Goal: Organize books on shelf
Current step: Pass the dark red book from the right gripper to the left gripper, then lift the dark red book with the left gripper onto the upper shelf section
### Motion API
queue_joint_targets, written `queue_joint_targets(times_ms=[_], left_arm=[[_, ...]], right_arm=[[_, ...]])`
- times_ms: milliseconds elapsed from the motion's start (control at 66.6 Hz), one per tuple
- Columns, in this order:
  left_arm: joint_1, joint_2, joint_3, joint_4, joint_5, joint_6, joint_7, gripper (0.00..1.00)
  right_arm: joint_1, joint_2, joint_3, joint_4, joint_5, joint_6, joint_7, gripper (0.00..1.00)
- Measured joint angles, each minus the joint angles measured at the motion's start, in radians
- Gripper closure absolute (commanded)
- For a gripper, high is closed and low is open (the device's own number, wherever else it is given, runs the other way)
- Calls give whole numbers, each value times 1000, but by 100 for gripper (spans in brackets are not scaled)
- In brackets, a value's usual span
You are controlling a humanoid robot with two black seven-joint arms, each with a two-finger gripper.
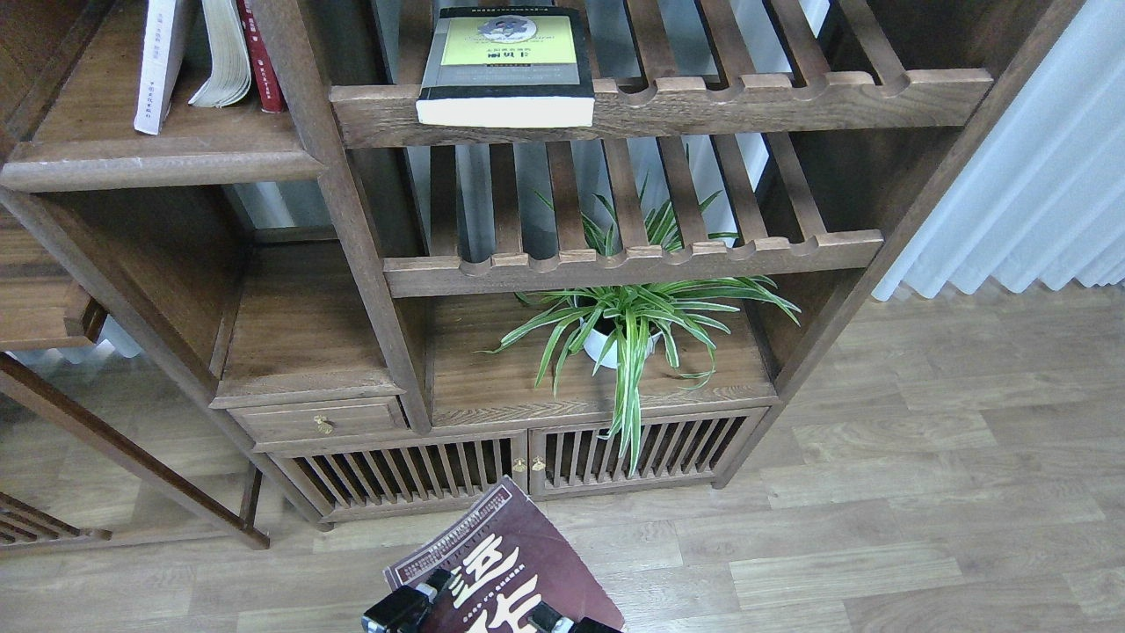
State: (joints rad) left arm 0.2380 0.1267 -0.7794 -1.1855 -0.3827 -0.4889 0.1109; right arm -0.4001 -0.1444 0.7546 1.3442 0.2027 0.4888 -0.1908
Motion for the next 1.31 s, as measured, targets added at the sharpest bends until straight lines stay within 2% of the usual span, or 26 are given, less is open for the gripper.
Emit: queue_joint_targets(times_ms=[120,195,510,721,871,961,1171,1306], left_arm=[[-7,12,-64,-14,0,0,-1,100],[-9,29,-104,-31,2,0,-1,100],[-8,177,-317,-59,142,0,7,100],[1,206,-515,-48,466,0,71,100],[4,196,-693,-130,618,0,149,100],[12,183,-780,-183,634,0,181,100],[12,131,-855,-200,567,0,197,100],[-43,144,-868,-201,497,0,197,100]], right_arm=[[4,-11,12,-3,-60,0,0,15],[4,-16,18,-3,-76,0,1,11],[20,-31,26,-27,-83,0,3,10],[30,-28,30,-38,-81,0,6,10],[30,-28,49,-40,-79,0,13,10],[30,-28,63,-47,-77,0,15,10],[40,-28,67,-69,-74,0,17,10],[62,-26,67,-87,-74,0,17,10]])
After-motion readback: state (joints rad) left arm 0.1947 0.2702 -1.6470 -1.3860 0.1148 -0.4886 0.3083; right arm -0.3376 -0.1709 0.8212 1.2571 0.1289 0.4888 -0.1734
